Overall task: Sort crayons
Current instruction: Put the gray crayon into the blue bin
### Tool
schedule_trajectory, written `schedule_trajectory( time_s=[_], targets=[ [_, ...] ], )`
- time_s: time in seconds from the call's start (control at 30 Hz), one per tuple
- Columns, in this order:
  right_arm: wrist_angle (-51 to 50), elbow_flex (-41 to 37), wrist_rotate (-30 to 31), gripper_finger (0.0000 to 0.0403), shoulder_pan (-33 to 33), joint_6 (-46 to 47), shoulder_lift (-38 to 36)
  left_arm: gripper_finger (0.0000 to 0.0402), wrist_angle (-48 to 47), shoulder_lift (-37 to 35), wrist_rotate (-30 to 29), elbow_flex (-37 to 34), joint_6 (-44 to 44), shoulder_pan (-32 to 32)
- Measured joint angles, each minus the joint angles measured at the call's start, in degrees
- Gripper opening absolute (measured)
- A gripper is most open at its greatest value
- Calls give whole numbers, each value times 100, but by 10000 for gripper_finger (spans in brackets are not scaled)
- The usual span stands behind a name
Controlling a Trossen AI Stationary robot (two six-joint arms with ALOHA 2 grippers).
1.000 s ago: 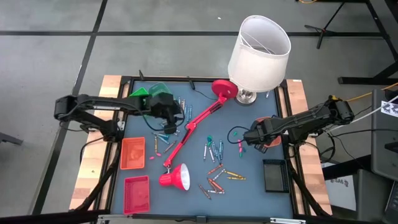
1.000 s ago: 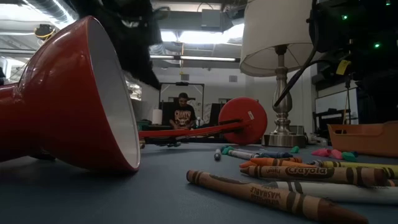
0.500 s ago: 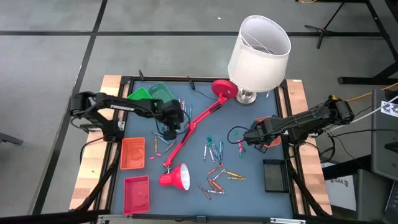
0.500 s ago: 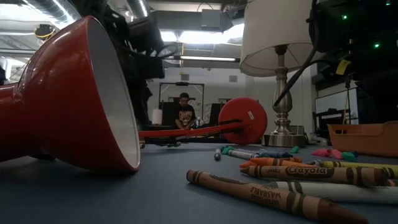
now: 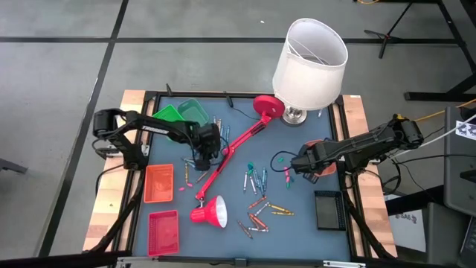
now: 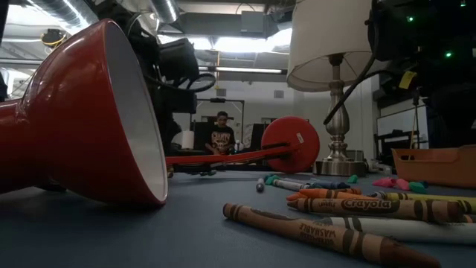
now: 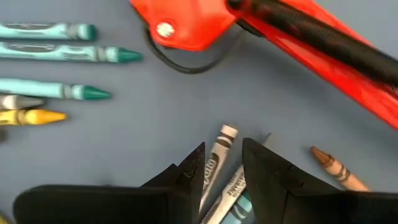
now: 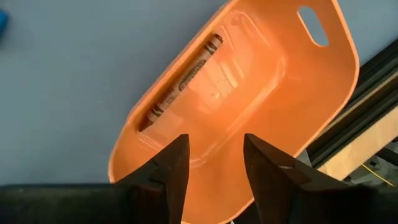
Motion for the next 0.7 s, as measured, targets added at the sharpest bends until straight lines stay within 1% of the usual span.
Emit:
schedule_trajectory(
  time_s=[0.23,0.5,0.6,0.7],
  targets=[
    [31,0,0,150,1,0,0,91,53,214,-93,2,91,-75],
    [111,0,52,150,1,0,0,90,57,219,-120,2,118,-73],
    [111,0,115,150,1,-9,0,81,62,219,-128,2,120,-73],
    [109,0,114,150,1,-13,0,61,61,219,-124,2,120,-73]
  ],
)
